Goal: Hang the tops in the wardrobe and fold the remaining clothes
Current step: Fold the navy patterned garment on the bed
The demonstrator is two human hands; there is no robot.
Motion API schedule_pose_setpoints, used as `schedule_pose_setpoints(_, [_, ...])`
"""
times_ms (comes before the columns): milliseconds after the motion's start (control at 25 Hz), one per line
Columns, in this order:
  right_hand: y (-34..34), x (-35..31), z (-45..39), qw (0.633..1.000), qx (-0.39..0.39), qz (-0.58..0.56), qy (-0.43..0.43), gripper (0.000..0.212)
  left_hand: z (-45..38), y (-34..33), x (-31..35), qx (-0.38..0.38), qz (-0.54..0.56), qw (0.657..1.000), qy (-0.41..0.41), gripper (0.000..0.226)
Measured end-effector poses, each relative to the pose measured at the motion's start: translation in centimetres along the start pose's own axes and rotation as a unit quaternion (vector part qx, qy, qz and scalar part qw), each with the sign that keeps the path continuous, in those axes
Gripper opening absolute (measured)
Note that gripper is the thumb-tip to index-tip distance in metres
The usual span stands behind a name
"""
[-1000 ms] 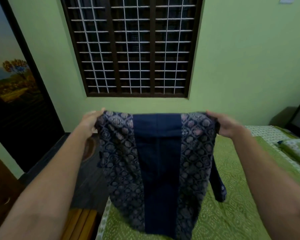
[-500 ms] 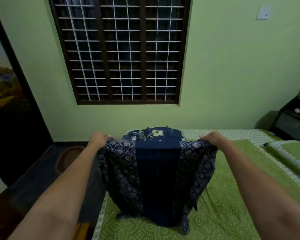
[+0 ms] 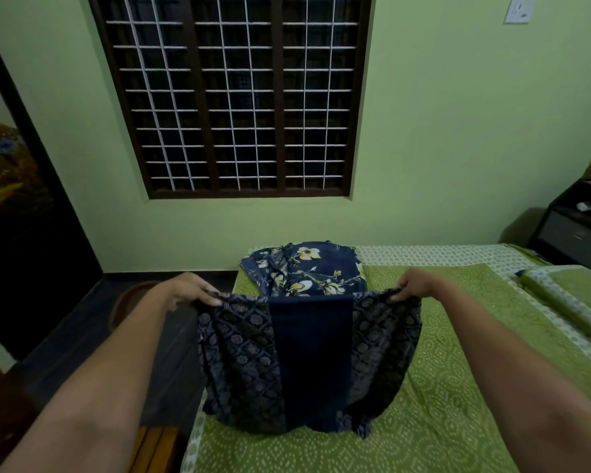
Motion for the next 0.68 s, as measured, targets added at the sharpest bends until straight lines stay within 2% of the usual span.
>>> schedule_pose_setpoints(80, [4.5,-1.3,0.9,0.995,0.097,-0.011,0.032,0.039,-0.2,3.0,2.2,0.136,-0.056,0.987,-0.060,0.032])
schedule_pose_setpoints(120, [6.9,-1.8,1.4,0.985,0.159,-0.053,0.042,0.042,-0.1,4.8,3.3,0.205,-0.035,0.974,-0.089,0.038])
schedule_pose_setpoints(200, [10.2,-2.6,2.2,0.961,0.252,-0.095,0.065,0.050,-0.5,7.7,4.9,0.286,0.021,0.950,-0.124,0.045])
schedule_pose_setpoints(240, [10.5,-2.8,2.6,0.959,0.261,-0.089,0.065,0.048,-0.5,8.2,5.3,0.297,0.006,0.946,-0.129,0.043])
schedule_pose_setpoints(360, [9.4,-1.6,2.1,0.956,0.263,-0.117,0.048,0.031,-1.1,7.2,5.6,0.311,-0.138,0.929,-0.146,0.030])
schedule_pose_setpoints(440, [9.6,-0.6,2.1,0.923,0.314,-0.211,0.066,0.031,-1.0,7.2,6.3,0.342,-0.120,0.915,-0.176,0.026])
schedule_pose_setpoints(520, [10.1,0.2,2.3,0.885,0.349,-0.300,0.067,0.031,-1.0,7.4,6.8,0.339,-0.089,0.914,-0.204,0.019])
schedule_pose_setpoints(600, [9.7,0.5,2.3,0.879,0.337,-0.333,0.053,0.034,-1.4,6.8,6.7,0.302,-0.156,0.916,-0.214,0.017])
schedule_pose_setpoints(680, [8.7,1.1,1.8,0.864,0.326,-0.380,0.049,0.035,-2.1,6.2,6.1,0.310,-0.176,0.908,-0.220,0.016])
Point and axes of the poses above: each hand's wrist, its own z-axis away from the middle knuckle, its own y-axis out of the back of the hand, x = y × z, the point moved 2 cm from there along -z, towards the middle knuckle, and after that the axes turned 4 degrees about -z, right-handed, at the moved point
